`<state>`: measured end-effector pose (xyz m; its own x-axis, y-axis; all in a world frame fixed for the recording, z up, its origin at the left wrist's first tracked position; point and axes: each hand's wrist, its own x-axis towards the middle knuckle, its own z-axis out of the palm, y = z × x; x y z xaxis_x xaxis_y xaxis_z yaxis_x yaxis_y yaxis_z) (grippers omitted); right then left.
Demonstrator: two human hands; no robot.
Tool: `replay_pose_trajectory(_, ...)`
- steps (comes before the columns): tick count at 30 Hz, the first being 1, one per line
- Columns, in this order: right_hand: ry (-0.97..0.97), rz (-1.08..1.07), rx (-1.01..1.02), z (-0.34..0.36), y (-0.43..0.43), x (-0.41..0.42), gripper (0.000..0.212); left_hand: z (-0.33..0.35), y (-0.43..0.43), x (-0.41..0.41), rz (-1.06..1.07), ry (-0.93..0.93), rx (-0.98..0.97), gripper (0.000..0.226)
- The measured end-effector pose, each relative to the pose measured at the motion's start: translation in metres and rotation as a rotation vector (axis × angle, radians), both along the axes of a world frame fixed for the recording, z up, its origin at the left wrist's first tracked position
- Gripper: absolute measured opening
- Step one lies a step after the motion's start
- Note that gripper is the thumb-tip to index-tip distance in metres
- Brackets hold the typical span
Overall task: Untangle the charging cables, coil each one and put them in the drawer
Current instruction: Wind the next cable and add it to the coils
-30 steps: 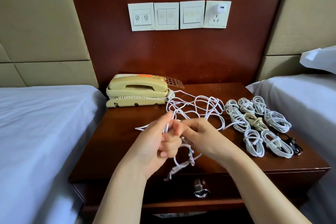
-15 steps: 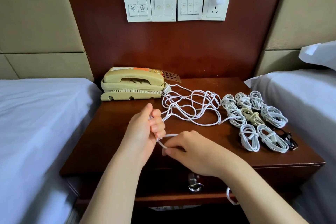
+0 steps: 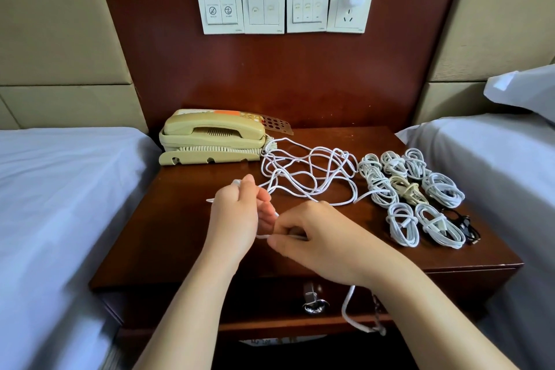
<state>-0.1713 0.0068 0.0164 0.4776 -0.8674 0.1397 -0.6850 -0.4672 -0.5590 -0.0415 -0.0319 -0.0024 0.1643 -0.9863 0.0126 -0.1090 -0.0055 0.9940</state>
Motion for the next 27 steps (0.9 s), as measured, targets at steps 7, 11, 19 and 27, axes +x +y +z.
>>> replay_pose_trajectory(7, -0.173, -0.067, -0.092, 0.003, 0.002, -0.006, 0.023, -0.005, 0.003, 0.001, -0.089, -0.13, -0.005, 0.049)
replay_pose_trajectory(11, -0.258, -0.141, -0.164, -0.004, -0.003, -0.007, 0.026, -0.002, 0.012, -0.003, -0.316, -0.02, 0.12, 0.065)
replay_pose_trajectory(19, -0.485, -0.097, -0.041, -0.016, -0.018, -0.009, 0.023, 0.006, 0.018, 0.003, -0.617, 0.172, 0.288, 0.062)
replay_pose_trajectory(27, -0.637, 0.059, 0.1, -0.019, -0.023, -0.015, 0.019, 0.007, 0.023, 0.019, -0.781, 0.154, 0.186, 0.05)
